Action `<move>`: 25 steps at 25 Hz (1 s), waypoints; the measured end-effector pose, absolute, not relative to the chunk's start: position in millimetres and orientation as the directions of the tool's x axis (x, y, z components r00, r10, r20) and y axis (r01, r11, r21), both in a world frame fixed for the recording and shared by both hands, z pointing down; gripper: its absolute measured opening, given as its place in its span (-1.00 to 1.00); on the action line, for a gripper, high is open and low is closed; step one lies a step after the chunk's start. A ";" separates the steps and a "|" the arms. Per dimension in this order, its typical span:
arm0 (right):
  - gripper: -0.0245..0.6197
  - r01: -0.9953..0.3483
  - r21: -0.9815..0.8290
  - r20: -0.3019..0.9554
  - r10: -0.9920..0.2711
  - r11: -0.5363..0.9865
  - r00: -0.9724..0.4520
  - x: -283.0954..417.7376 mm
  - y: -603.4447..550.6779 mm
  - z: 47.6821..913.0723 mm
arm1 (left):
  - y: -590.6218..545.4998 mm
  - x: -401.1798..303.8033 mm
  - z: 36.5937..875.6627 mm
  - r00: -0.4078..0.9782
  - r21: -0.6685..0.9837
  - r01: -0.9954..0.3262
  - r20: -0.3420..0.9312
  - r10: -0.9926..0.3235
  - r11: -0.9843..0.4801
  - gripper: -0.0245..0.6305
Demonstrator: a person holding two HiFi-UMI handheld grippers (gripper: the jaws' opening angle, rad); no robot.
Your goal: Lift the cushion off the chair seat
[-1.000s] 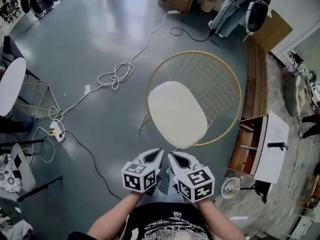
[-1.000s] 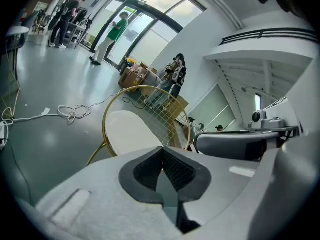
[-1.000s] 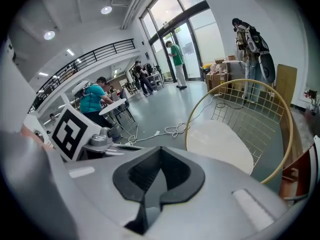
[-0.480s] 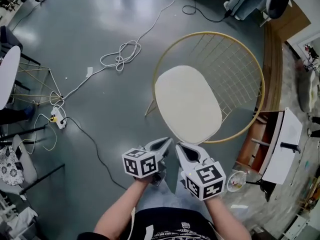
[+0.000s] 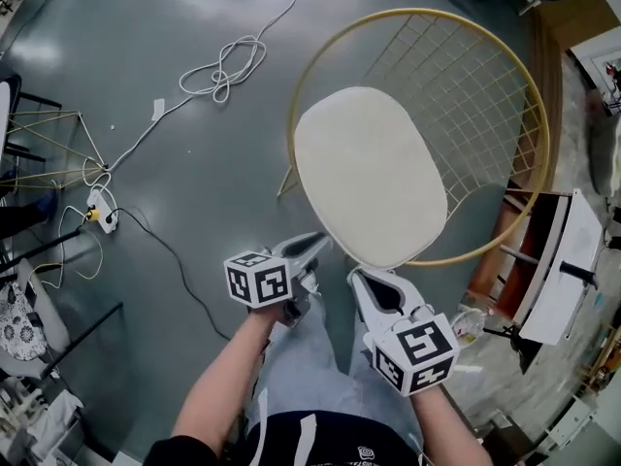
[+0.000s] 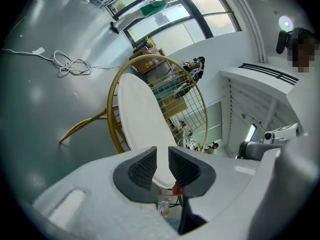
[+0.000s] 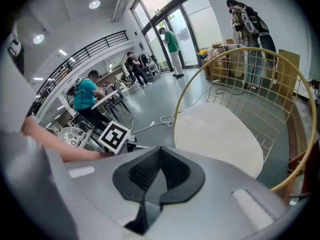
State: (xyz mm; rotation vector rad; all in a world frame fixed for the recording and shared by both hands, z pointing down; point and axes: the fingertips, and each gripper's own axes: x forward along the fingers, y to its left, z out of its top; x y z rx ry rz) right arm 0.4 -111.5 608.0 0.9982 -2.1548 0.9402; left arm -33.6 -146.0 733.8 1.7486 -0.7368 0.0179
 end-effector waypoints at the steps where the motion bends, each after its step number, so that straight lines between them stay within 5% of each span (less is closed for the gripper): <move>1: -0.93 -0.809 -0.355 0.730 -0.401 0.469 -0.553 0.2 -111.6 610.1 | -147.2 -34.3 739.6 0.803 0.868 -0.482 0.381 -0.458 -0.122 -0.68; 13: -0.93 -0.809 -0.373 0.734 -0.388 0.454 -0.557 4.3 -115.4 631.6 | -160.1 -32.1 789.3 0.826 0.921 -0.389 0.335 -0.453 -0.029 -0.15; 20: -0.93 -0.821 -0.374 0.758 -0.367 0.431 -0.538 14.5 -110.6 643.3 | -181.2 -17.4 791.3 0.855 0.978 -0.201 0.206 -0.477 0.062 -0.15; 25: -0.93 -0.831 -0.375 0.772 -0.359 0.410 -0.525 24.2 -101.9 647.4 | -185.1 -3.0 790.3 0.885 0.982 -0.182 0.183 -0.427 0.044 -0.16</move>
